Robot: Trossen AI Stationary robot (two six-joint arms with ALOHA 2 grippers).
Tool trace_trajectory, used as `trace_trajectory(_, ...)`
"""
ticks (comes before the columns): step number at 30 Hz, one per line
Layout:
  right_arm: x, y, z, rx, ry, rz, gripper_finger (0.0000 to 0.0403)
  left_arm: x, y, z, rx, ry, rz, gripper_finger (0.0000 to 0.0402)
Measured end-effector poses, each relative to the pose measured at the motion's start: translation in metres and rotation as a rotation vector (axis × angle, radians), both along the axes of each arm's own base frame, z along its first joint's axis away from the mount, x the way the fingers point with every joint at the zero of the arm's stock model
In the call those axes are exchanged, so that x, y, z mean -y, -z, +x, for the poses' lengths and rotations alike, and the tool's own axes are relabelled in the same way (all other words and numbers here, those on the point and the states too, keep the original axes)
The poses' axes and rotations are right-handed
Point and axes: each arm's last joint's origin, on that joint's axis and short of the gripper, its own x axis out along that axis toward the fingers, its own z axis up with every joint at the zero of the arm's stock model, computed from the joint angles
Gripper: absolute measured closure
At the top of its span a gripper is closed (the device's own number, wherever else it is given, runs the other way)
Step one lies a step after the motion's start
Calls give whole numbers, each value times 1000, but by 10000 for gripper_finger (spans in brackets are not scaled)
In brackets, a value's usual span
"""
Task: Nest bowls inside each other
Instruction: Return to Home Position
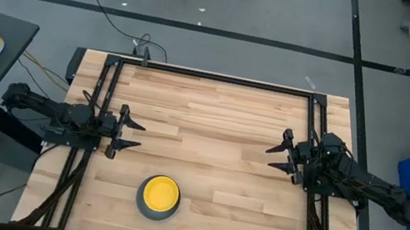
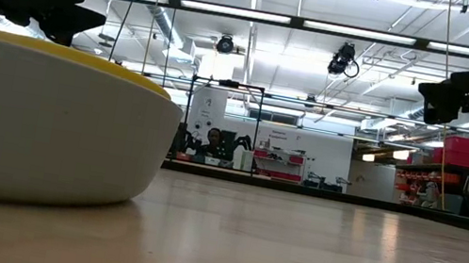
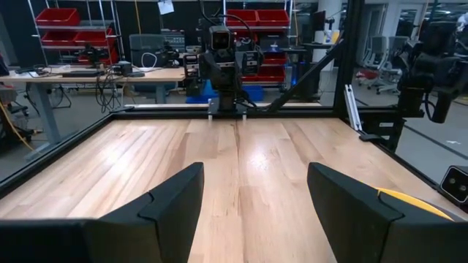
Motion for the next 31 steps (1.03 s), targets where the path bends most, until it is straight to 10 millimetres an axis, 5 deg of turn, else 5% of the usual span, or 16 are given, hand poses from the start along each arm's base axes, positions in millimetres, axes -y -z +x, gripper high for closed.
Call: trace_trajectory(31,0,0,0,-1,0,0,185,0,0,0,1,0,0,150)
